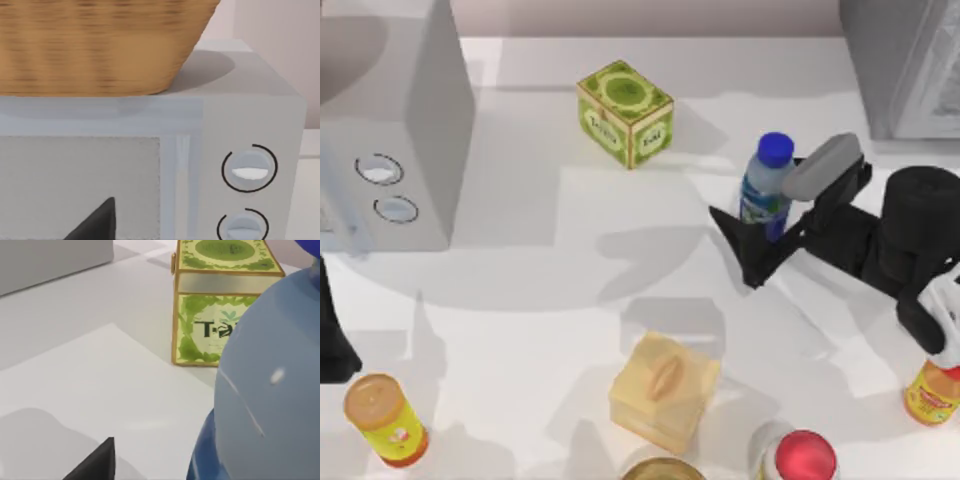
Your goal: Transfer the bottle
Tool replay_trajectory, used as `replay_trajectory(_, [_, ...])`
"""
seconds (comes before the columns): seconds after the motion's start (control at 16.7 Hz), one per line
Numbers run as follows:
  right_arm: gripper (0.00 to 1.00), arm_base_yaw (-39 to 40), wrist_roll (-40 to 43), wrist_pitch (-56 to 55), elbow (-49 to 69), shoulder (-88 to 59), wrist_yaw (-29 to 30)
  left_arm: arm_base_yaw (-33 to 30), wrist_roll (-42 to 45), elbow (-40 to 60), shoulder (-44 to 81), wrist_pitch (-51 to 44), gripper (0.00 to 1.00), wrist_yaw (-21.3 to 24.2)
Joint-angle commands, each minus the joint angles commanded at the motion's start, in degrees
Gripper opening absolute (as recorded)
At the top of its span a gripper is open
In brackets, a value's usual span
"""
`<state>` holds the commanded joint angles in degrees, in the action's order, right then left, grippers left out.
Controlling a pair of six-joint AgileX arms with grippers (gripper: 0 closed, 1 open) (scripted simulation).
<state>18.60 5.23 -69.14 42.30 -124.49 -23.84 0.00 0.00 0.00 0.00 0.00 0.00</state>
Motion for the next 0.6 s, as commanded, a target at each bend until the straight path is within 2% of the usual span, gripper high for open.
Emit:
replay_trajectory(0.06, [1.0, 0.0, 0.0, 0.0, 0.0, 0.0, 0.0, 0.0, 0.0, 0.0, 0.0, 0.0, 1.0, 0.0])
replay_trajectory(0.6, [0.32, 0.0, 0.0, 0.0, 0.0, 0.0, 0.0, 0.0, 0.0, 0.0, 0.0, 0.0, 1.0, 0.0])
